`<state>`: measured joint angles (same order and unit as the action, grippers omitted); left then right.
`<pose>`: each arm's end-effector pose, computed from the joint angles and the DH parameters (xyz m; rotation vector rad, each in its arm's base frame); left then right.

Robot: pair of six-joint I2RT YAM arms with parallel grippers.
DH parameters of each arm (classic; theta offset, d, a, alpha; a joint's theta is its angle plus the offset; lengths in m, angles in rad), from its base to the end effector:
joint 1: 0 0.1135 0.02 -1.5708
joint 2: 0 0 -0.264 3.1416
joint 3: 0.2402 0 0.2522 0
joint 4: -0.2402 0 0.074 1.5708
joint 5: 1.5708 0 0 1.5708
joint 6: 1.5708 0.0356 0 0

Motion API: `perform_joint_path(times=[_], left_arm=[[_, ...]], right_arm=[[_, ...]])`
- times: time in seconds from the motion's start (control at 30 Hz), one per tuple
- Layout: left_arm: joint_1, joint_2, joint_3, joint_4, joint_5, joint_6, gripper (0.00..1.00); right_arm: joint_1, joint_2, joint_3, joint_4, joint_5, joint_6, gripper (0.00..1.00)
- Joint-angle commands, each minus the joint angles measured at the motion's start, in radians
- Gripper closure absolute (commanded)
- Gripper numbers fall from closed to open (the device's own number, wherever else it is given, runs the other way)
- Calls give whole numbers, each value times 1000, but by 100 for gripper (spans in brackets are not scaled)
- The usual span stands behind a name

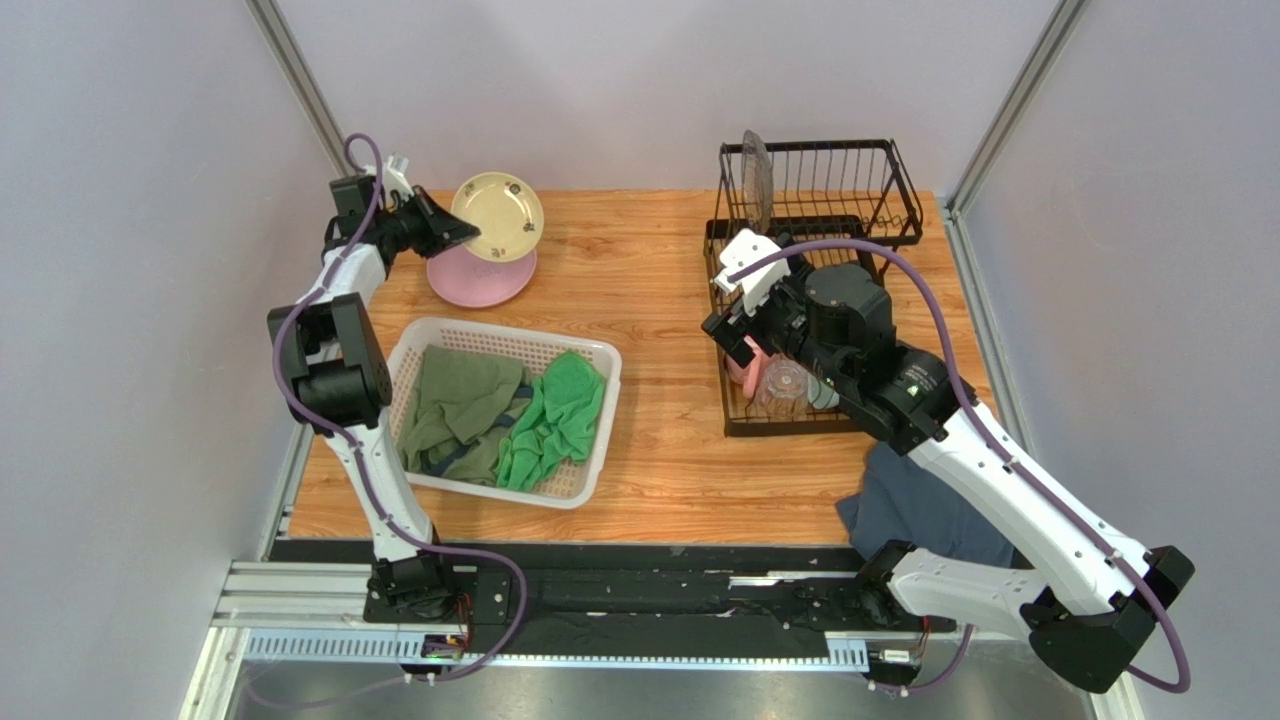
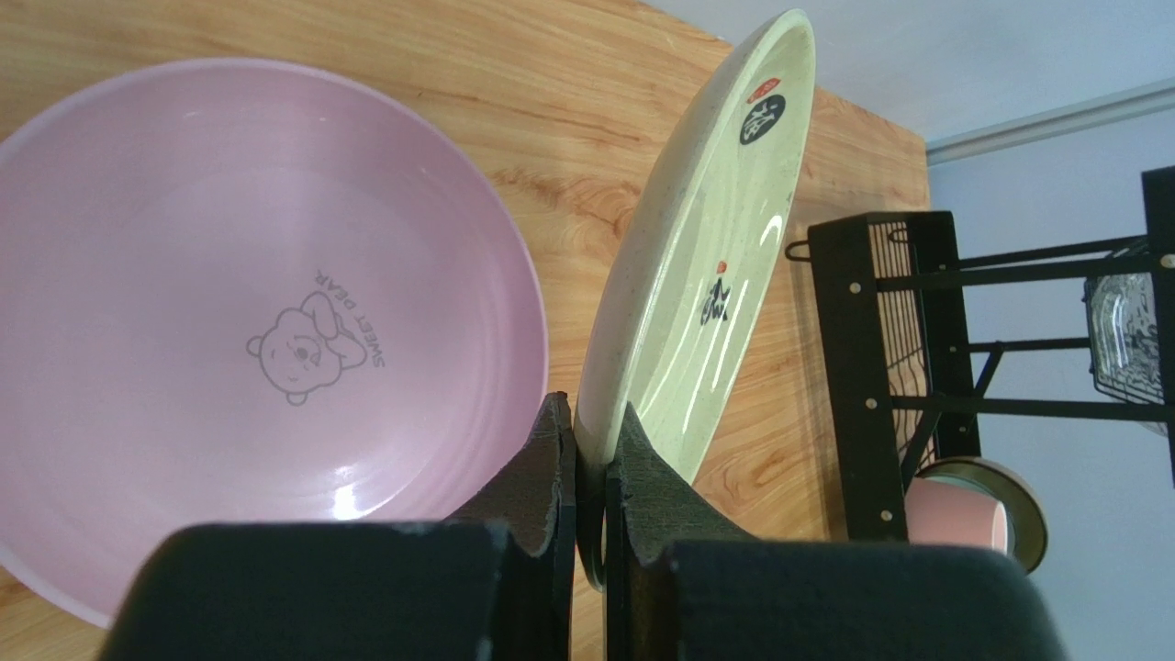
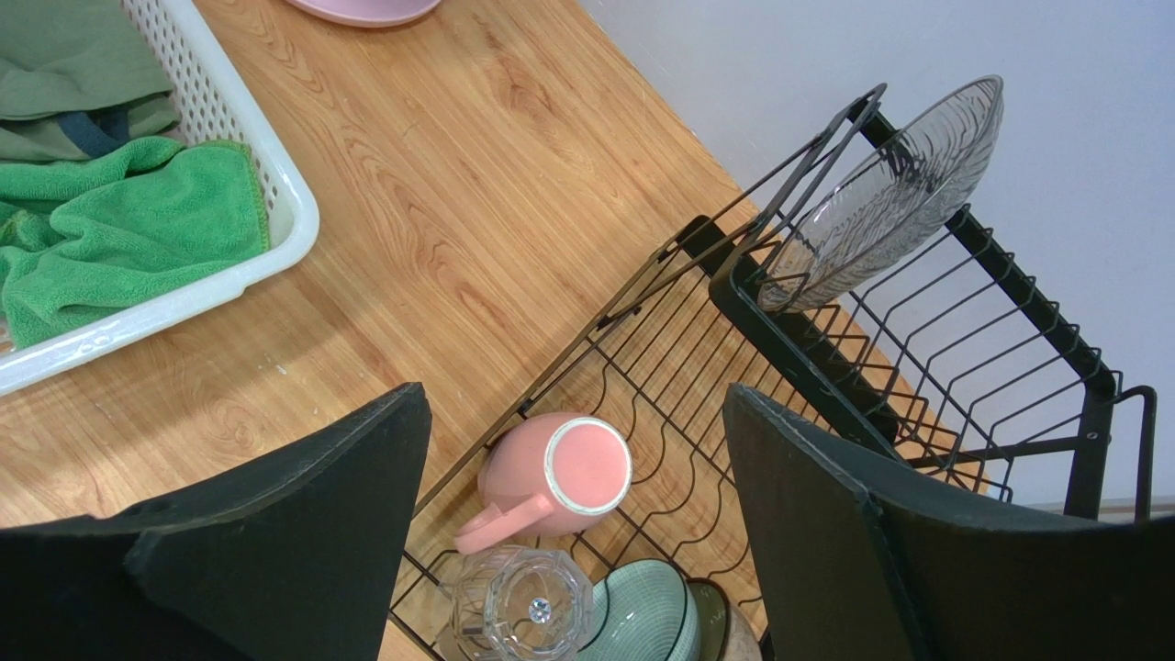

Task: Unload the mixed dishes from the dish rack
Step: Place the plate on the plate.

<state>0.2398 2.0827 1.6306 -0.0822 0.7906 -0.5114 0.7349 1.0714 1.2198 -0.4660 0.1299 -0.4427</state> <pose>0.4734 0.0897 0.2402 -0.2940 2.0564 -0.9915 0.1743 0.1513 0.4067 -0.9727 1.6163 0.0773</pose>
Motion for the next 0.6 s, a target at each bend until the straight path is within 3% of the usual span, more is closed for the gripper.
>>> perform_joint_path(times=[0.0,0.57], left_arm=[[15,33,63,64,33,-47,100],[61,166,124,-22,-33,-7,100]], right_arm=[[-14,-8,-9,49,10,-1,16],[-31,1,-29,55,-3,2,16]])
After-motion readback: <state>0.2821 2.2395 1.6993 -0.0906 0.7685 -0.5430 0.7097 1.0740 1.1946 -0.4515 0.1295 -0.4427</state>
